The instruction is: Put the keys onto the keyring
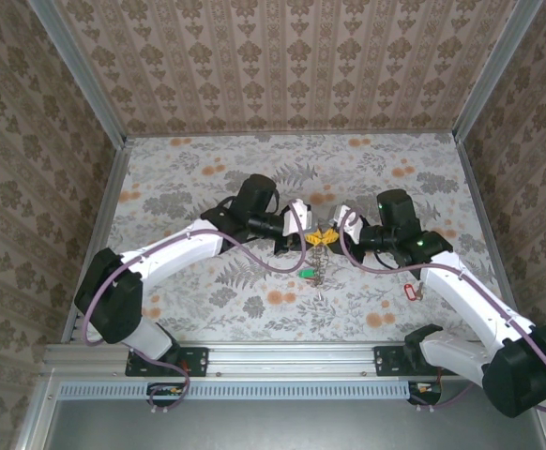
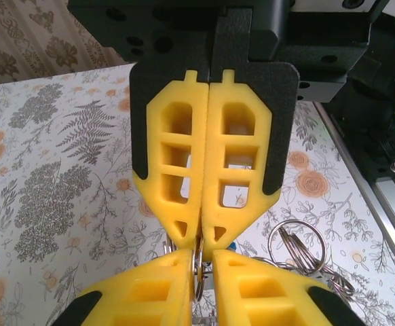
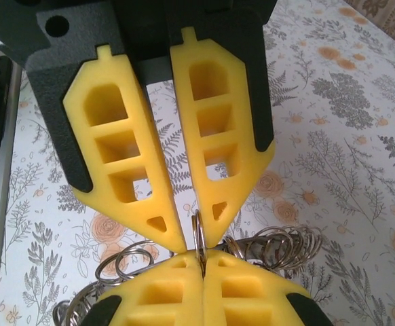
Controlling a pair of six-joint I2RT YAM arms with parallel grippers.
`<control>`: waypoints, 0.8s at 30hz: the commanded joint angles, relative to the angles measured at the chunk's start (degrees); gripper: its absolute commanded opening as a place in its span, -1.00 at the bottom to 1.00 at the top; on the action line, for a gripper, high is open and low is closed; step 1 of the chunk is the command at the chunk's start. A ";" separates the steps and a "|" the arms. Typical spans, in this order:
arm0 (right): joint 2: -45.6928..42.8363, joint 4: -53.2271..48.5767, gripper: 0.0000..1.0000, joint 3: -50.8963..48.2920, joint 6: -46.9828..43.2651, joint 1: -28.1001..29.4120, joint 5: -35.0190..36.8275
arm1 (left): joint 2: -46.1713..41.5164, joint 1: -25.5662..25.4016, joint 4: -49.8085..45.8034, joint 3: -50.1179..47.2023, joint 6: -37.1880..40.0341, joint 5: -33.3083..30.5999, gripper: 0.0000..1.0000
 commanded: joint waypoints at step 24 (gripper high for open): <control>-1.83 11.58 -0.73 -7.71 4.32 1.18 4.22 | -2.17 1.45 16.30 -6.52 -9.04 6.44 -1.00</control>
